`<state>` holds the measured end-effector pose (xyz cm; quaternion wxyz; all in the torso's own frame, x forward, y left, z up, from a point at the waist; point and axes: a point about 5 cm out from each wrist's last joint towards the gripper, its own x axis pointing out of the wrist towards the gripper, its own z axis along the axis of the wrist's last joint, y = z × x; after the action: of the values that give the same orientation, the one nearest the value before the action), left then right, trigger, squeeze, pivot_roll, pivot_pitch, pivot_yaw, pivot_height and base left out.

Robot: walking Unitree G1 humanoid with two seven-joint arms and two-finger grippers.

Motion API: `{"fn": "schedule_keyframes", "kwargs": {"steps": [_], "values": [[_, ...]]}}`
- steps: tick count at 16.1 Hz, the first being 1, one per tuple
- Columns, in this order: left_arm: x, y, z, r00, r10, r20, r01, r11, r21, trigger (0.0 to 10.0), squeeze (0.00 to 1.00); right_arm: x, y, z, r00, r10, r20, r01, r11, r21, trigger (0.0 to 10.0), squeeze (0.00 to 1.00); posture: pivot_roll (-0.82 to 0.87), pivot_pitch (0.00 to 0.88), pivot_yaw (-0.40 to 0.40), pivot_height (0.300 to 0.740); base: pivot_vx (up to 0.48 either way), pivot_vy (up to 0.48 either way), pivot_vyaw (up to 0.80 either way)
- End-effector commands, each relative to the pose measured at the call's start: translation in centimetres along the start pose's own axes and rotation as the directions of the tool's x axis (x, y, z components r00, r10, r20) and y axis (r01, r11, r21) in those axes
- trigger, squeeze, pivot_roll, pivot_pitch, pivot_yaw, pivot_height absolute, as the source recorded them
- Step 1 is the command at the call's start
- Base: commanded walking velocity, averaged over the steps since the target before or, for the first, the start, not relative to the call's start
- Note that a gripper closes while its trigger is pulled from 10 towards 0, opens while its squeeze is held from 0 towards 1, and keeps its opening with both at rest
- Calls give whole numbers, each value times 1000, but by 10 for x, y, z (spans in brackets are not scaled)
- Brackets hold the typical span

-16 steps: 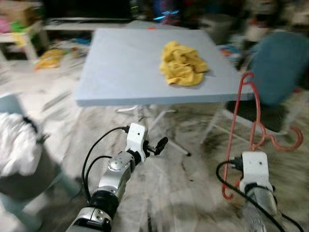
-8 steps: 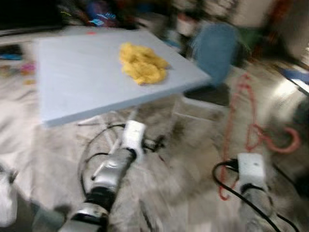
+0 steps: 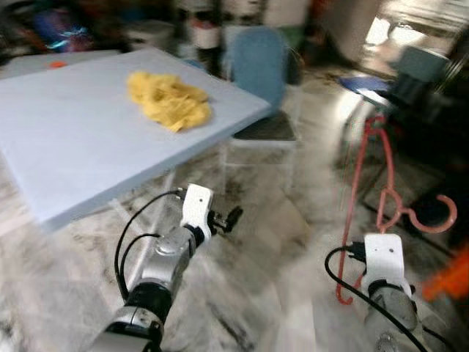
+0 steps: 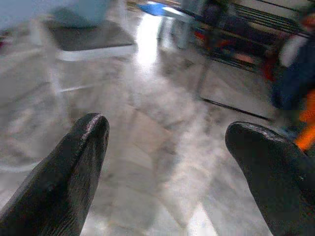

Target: Hang hanger

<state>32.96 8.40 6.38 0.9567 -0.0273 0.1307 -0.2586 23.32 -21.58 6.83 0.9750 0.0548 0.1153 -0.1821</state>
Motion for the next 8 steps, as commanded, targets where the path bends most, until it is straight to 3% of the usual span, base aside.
{"fn": "schedule_keyframes", "kwargs": {"steps": [1,2,5,8], "values": [[6,-12,4,999,-43,2,43,999,22,10000,0,1,-6,4,1000,-25,16,25,1000,-4,10000,0,-39,0,-53,740,0,398,-800],[6,-12,4,999,-45,1,45,999,24,10000,0,1,-6,3,1000,-27,14,27,1000,-3,10000,0,-42,0,-51,740,0,390,-800],[9,-15,11,996,-83,39,82,996,31,10000,0,3,-6,5,999,-36,20,36,999,6,10000,0,-50,0,-40,740,0,0,-733],[6,-16,16,986,-156,59,154,987,41,10000,0,-1,-5,5,998,-48,27,48,999,12,10000,0,-69,0,-20,740,0,0,-144]]}}
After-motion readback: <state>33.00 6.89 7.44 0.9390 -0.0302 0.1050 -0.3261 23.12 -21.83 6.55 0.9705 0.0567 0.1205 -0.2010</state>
